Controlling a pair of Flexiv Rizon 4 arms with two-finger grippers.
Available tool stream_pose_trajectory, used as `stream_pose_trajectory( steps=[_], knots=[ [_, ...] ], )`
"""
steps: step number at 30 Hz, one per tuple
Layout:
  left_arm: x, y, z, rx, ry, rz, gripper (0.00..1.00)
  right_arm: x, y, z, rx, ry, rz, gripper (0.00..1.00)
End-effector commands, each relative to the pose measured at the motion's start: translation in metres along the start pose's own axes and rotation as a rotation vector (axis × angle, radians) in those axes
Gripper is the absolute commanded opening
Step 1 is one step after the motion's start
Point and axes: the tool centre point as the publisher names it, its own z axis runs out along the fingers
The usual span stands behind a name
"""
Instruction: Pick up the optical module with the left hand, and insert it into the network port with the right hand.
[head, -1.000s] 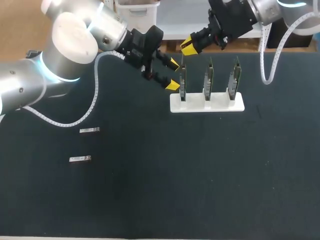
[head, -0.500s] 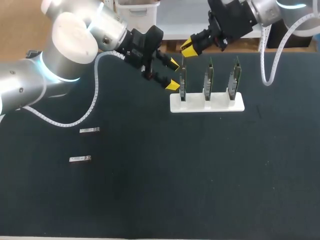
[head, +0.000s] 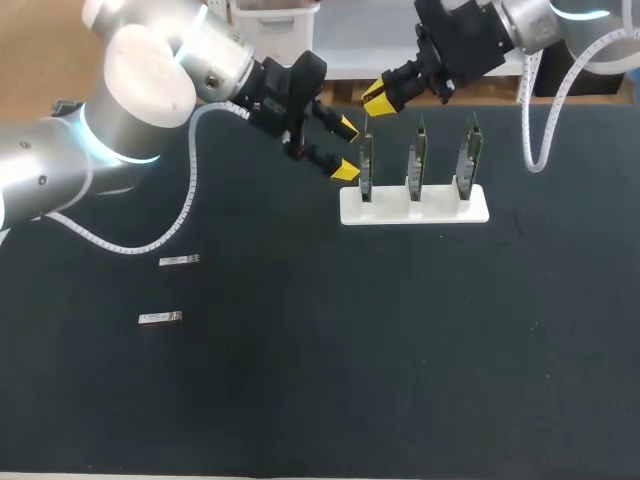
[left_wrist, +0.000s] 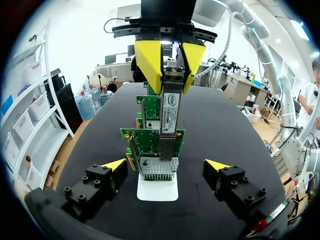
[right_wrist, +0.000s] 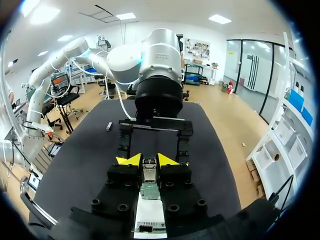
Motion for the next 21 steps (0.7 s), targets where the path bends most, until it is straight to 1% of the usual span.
stream_pose_trajectory(
  steps=[1,12,13,14,15,21],
  knots=[
    [-0.0003,-0.0006,0.0003,-0.002,0.002,-0.001,1.00,0.0010,0.0016,0.0018,0.005,0.004,0.003,0.00],
    [-0.0003,-0.0006,0.0003,-0.002,0.002,-0.001,1.00,0.0032,0.0006,0.0038,0.004,0.010,0.015,0.00],
    [-0.0003,-0.0006,0.0003,-0.002,0.002,-0.001,1.00,0.0033,0.0006,0.0038,0.006,0.010,0.017,0.03],
    [-0.0003,-0.0006,0.0003,-0.002,0.002,-0.001,1.00,0.0035,0.0003,0.0039,0.008,0.010,0.020,0.48],
    [-0.0003,-0.0006,0.0003,-0.002,0.002,-0.001,1.00,0.0036,0.0002,0.0039,0.008,0.010,0.022,1.00],
    [-0.0003,-0.0006,0.0003,-0.002,0.002,-0.001,1.00,0.0026,0.0005,0.0021,0.005,-0.002,0.030,1.00]
  ],
)
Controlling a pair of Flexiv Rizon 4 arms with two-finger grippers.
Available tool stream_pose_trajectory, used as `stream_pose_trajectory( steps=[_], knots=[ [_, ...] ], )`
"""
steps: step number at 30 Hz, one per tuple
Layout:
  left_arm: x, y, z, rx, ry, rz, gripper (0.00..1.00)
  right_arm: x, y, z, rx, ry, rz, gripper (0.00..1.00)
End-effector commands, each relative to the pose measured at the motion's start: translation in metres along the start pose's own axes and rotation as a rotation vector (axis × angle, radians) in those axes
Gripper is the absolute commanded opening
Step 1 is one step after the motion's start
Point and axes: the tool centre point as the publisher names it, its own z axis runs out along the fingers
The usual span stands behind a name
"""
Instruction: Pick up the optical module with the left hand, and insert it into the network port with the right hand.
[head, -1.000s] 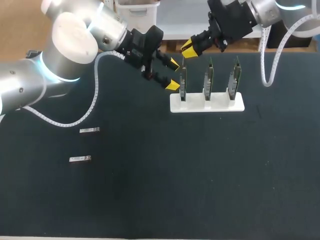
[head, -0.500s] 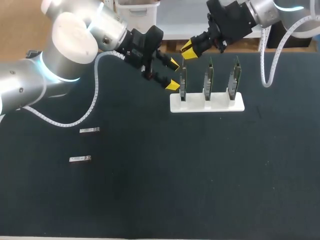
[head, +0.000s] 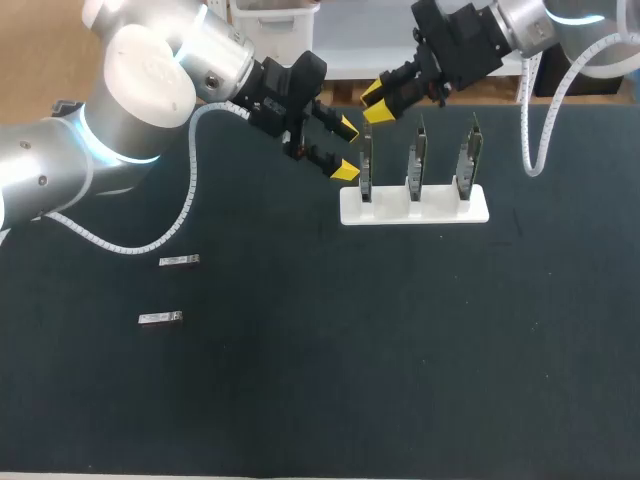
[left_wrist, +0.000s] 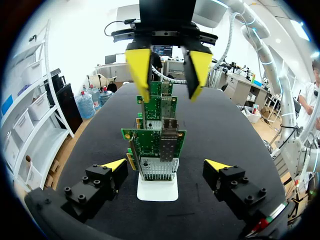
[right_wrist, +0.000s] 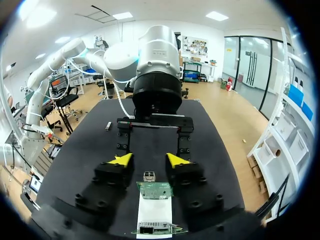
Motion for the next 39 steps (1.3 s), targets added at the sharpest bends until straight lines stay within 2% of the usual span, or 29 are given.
stream_pose_trajectory(
  steps=[1,8,9,10,39],
  knots=[
    [0.000,-0.001,0.000,-0.002,0.002,-0.001,1.00,0.000,0.001,-0.002,-0.002,-0.012,0.005,1.00],
    [0.000,-0.001,0.000,-0.002,0.002,-0.001,1.00,-0.005,0.000,-0.007,-0.025,-0.050,0.027,0.98],
    [0.000,-0.001,0.000,-0.002,0.002,-0.001,1.00,-0.005,0.000,-0.007,-0.026,-0.050,0.026,0.22],
    [0.000,-0.001,0.000,-0.002,0.002,-0.001,1.00,-0.004,0.000,-0.007,-0.026,-0.049,0.023,0.00],
    [0.000,-0.001,0.000,-0.002,0.002,-0.001,1.00,0.009,-0.007,0.010,-0.034,-0.005,0.035,0.00]
  ],
)
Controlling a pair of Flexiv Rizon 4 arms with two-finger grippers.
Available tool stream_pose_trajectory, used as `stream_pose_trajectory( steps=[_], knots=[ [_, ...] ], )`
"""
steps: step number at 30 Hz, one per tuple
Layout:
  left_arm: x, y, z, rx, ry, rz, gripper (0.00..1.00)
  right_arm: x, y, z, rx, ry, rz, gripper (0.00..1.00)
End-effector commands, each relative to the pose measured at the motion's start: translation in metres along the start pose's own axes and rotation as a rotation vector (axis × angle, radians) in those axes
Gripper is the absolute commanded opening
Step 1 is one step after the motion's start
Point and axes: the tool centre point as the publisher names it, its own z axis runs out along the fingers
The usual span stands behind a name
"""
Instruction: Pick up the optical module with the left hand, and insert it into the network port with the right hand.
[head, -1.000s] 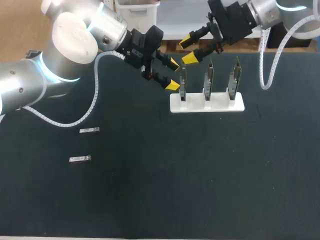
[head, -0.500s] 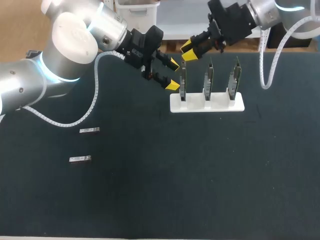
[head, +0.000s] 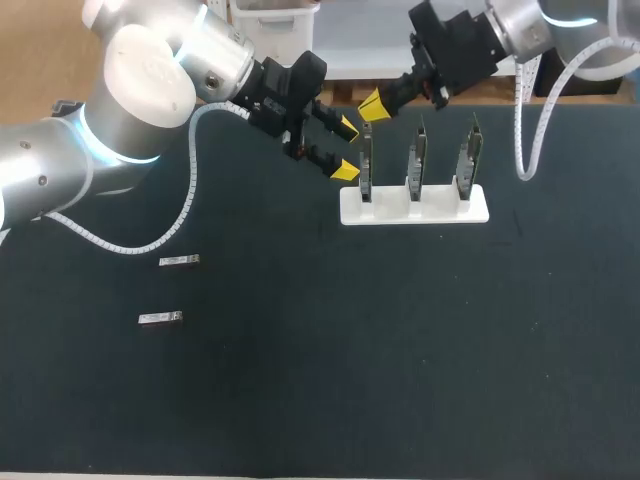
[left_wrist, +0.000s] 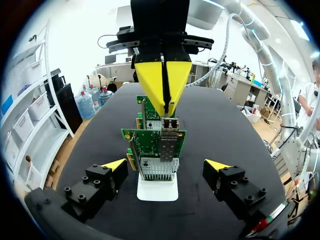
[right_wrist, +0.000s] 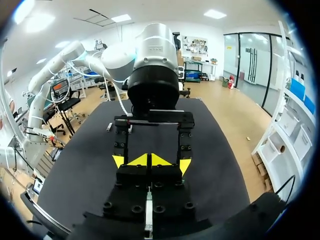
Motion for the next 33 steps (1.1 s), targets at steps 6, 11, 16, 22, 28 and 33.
stream_pose_trajectory(
  steps=[6,11,16,22,28,33],
  knots=[
    [0.000,-0.001,0.000,-0.002,0.002,-0.001,1.00,0.006,-0.005,0.005,-0.008,0.019,0.015,0.00],
    [0.000,-0.001,0.000,-0.002,0.002,-0.001,1.00,0.008,-0.006,0.006,-0.012,0.028,0.022,0.00],
    [0.000,-0.001,0.000,-0.002,0.002,-0.001,1.00,0.011,-0.005,0.008,-0.015,0.031,0.028,0.00],
    [0.000,-0.001,0.000,-0.002,0.002,-0.001,1.00,0.016,-0.006,0.009,-0.016,0.036,0.040,0.00],
    [0.000,-0.001,0.000,-0.002,0.002,-0.001,1.00,0.020,-0.006,0.010,-0.017,0.041,0.049,0.00],
    [0.000,-0.001,0.000,-0.002,0.002,-0.001,1.00,0.016,-0.005,0.006,-0.015,0.020,0.050,0.00]
  ],
)
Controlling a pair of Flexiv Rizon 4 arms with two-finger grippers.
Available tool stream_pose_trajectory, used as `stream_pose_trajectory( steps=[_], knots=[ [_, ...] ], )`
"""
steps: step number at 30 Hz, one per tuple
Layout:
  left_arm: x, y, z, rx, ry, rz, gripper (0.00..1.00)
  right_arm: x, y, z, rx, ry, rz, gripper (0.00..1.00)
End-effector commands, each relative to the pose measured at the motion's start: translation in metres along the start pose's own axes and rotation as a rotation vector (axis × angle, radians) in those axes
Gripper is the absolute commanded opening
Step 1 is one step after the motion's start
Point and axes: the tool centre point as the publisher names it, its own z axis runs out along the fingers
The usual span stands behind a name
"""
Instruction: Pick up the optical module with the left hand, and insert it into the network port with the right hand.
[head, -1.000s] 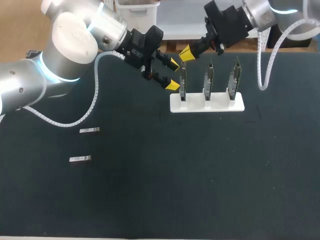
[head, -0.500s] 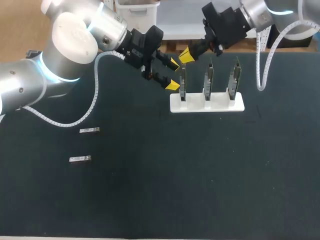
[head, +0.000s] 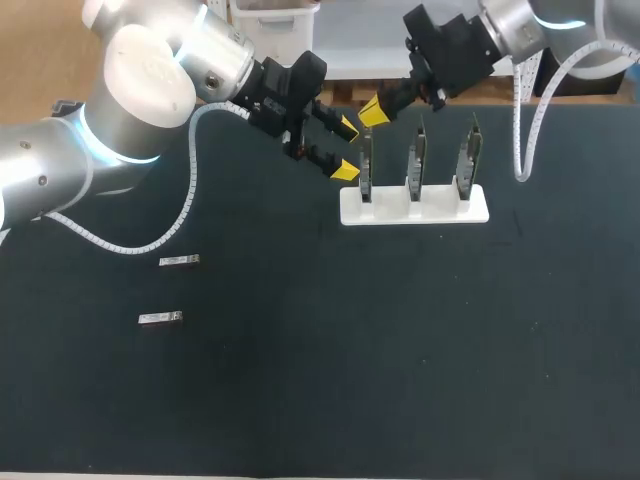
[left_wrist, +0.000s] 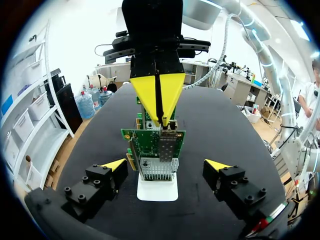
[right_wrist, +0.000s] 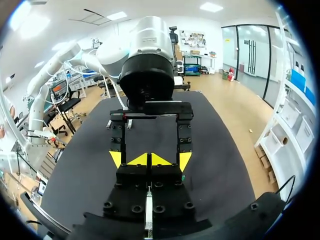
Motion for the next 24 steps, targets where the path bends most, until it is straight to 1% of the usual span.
stream_pose_trajectory(
  steps=[1,3,8,13,19,24],
  knots=[
    [0.000,-0.001,0.000,-0.002,0.002,-0.001,1.00,0.004,-0.002,0.000,0.002,-0.022,-0.006,0.00],
    [0.000,-0.001,0.000,-0.002,0.002,-0.001,1.00,0.000,-0.001,-0.003,0.019,-0.015,-0.017,0.00],
    [0.000,-0.001,0.000,-0.002,0.002,-0.001,1.00,-0.015,0.001,-0.018,0.011,-0.093,-0.023,0.00],
    [0.000,-0.001,0.000,-0.002,0.002,-0.001,1.00,-0.023,0.003,-0.037,0.036,-0.116,-0.045,0.00],
    [0.000,-0.001,0.000,-0.002,0.002,-0.001,1.00,-0.014,0.006,-0.066,0.059,-0.134,-0.061,0.00],
    [0.000,-0.001,0.000,-0.002,0.002,-0.001,1.00,0.003,0.010,-0.083,0.060,-0.113,-0.066,0.00]
  ],
)
